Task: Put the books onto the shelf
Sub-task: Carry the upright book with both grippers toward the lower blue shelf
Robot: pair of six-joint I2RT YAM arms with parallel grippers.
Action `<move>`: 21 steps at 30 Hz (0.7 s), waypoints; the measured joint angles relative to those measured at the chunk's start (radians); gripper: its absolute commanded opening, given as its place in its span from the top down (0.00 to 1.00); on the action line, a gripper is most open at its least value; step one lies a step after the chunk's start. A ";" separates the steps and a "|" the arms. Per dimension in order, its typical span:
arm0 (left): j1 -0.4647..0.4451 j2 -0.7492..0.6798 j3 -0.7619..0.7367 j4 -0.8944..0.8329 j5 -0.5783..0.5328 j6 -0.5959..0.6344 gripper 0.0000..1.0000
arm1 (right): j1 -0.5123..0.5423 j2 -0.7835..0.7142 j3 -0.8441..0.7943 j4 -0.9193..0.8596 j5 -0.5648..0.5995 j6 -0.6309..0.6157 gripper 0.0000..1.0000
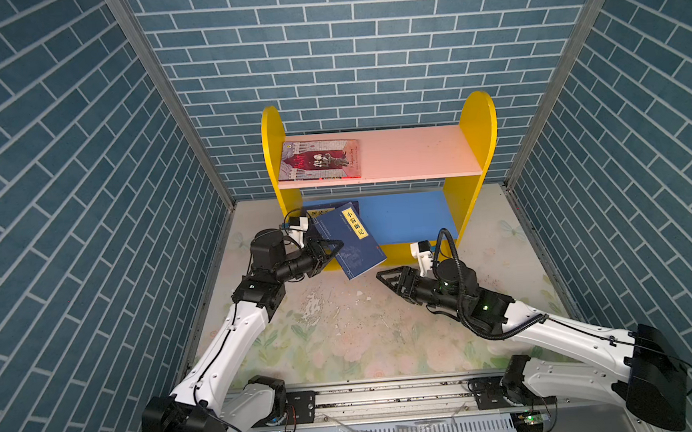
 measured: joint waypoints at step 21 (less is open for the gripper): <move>0.000 0.050 0.000 0.091 -0.029 -0.143 1.00 | 0.003 0.243 0.023 0.423 0.041 0.076 0.39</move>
